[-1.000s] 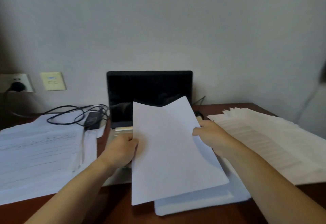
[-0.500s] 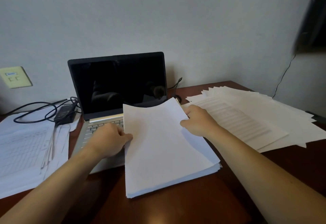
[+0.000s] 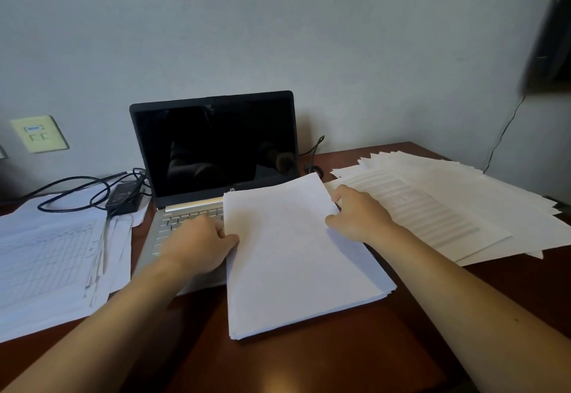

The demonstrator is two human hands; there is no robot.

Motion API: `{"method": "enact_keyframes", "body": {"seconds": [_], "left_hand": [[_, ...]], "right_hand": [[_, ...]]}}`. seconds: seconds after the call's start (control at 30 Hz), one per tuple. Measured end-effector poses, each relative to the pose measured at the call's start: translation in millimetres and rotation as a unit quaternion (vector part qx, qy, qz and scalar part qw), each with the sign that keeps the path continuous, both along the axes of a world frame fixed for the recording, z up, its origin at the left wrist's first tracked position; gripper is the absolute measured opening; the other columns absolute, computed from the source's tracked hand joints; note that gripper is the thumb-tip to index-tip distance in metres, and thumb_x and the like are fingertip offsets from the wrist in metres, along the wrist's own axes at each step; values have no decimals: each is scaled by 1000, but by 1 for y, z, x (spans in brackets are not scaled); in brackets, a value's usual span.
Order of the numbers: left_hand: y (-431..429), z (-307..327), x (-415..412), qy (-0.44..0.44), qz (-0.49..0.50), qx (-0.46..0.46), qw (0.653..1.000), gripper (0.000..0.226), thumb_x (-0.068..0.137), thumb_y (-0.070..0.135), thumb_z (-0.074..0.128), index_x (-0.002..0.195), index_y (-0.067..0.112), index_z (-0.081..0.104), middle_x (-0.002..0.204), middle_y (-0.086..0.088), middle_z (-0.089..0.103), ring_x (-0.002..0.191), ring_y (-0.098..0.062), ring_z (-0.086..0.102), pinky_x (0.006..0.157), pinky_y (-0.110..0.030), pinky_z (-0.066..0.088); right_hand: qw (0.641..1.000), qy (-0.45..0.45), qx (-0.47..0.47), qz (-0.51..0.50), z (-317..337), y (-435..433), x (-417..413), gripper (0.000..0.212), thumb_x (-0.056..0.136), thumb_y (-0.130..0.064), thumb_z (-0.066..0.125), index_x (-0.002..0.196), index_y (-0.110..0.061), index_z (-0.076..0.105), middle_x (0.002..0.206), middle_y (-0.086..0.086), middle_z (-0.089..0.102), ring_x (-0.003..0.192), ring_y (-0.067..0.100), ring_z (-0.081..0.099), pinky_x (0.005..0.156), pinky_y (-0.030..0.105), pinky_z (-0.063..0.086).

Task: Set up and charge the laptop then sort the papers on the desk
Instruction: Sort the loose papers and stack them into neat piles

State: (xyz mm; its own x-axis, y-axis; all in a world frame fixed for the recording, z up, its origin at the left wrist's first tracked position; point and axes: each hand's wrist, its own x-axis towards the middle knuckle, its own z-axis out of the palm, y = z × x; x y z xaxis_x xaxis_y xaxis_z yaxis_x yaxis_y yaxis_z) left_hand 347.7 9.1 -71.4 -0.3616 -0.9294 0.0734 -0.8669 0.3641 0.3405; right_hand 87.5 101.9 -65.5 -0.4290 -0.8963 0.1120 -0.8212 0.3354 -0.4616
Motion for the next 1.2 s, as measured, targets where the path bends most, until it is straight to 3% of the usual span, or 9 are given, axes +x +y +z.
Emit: {"method": "enact_keyframes", "body": {"seconds": [0.1,0.2,0.4,0.53,0.67,0.73,0.8,0.97,1.2], "left_hand": [[1,1,13,44,6,3,999,46,98,42,59,62,14,62,53,3,62,59,-16,61,59,-28,46],[-2,2,33,72,33,-15,997,52,97,46,59,54,17,52,41,7,53,50,-14,51,54,-29,42],[-1,9,103,68,65,-83,992,48,93,57,59,62,20,60,61,6,60,63,-15,57,57,-28,38],[-5,7,170,49,95,-109,988,42,93,58,59,64,27,59,66,10,60,72,-17,59,62,-29,43],[-19,-2,244,-21,100,-71,992,37,92,65,55,108,35,68,116,10,64,118,-17,55,99,-36,42],[-26,-13,275,-75,107,-27,991,61,89,75,49,139,41,50,153,2,43,145,-20,32,119,-48,23],[-32,-22,296,-87,94,20,992,80,86,83,41,155,42,28,167,0,17,155,-21,9,123,-54,4],[-43,-25,304,-108,21,57,992,86,88,82,38,160,40,15,169,0,10,155,-19,4,124,-48,1],[-51,-30,305,-30,-54,-50,997,51,98,60,50,145,38,53,156,6,45,141,-14,41,115,-35,34]], "right_hand": [[1000,4,-18,4,0,-7,11,34,90,-30,62,121,-20,55,111,-3,59,97,23,59,80,34,51],[999,17,-31,30,1,-18,33,25,91,-32,61,113,-22,59,88,-5,59,85,22,61,67,30,47],[993,26,-36,113,10,-48,112,7,86,-35,57,91,-31,61,87,-5,65,76,17,62,59,28,43],[984,40,-52,168,17,-65,183,8,86,-32,57,85,-29,65,85,-7,64,78,18,62,70,33,53],[969,61,-53,232,21,-78,251,10,91,-31,56,86,-31,65,84,-11,65,78,15,61,63,28,49],[962,64,-51,259,20,-84,279,11,92,-31,56,85,-31,64,80,-13,62,79,12,59,59,25,47],[954,64,-55,289,17,-92,300,10,90,-31,56,83,-31,64,78,-13,64,83,13,59,68,33,53],[919,90,-14,383,-2,-112,336,29,94,-43,56,120,-32,60,120,-13,55,118,9,48,97,32,43],[892,92,-7,443,-25,-129,353,63,96,-49,51,152,-37,25,155,-19,29,142,5,27,107,22,28]]}}
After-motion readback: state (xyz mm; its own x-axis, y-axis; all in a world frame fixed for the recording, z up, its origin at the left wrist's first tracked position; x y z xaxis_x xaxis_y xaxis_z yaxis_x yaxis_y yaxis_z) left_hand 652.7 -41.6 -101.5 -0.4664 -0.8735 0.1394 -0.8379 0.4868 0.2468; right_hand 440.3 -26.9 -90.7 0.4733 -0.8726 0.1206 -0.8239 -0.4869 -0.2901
